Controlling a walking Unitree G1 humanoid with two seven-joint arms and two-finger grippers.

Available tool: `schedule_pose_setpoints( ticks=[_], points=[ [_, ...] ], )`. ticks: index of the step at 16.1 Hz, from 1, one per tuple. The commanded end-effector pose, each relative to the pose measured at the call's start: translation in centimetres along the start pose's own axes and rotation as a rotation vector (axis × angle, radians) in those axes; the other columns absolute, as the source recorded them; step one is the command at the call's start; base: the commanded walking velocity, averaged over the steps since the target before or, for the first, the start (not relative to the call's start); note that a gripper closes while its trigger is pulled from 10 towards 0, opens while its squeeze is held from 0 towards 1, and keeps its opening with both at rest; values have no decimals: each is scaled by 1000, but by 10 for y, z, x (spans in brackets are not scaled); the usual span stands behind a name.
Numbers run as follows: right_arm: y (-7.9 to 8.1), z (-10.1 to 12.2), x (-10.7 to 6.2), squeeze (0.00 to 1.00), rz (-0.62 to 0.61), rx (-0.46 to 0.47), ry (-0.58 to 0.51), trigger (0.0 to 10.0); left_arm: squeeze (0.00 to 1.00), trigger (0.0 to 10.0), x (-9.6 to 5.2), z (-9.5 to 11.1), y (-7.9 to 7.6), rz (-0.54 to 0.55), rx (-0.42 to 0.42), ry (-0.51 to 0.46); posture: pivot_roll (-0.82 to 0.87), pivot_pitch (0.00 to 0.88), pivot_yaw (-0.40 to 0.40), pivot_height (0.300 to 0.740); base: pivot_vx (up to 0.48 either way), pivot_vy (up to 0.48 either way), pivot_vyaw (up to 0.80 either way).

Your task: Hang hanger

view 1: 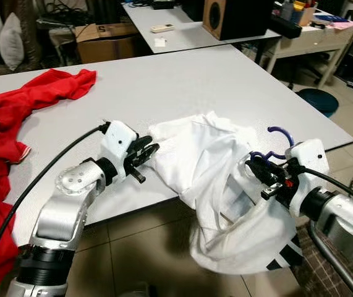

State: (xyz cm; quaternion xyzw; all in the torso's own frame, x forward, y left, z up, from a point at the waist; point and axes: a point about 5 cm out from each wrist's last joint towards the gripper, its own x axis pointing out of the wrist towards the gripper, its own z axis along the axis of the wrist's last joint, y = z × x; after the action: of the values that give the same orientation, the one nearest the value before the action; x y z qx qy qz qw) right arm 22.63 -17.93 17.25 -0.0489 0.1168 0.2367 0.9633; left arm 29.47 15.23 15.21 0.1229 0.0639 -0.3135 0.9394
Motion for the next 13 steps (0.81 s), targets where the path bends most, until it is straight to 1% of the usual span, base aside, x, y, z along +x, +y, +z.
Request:
schedule_pose_setpoints(
  ticks=[1,4,13],
  points=[
    [-4,-1,0,0,-63,-8,-14,0,0,10000,2,-2,0,16,15,20,-13,0,17,740,-277,0,0],
    [-7,-5,1,0,-97,-9,-12,0,0,10000,4,0,-4,12,16,15,-14,0,13,740,-281,0,0],
    [-8,-6,4,0,-95,-24,-18,0,0,10000,6,0,-6,19,21,16,-12,0,10,740,-309,0,0]
  ],
)
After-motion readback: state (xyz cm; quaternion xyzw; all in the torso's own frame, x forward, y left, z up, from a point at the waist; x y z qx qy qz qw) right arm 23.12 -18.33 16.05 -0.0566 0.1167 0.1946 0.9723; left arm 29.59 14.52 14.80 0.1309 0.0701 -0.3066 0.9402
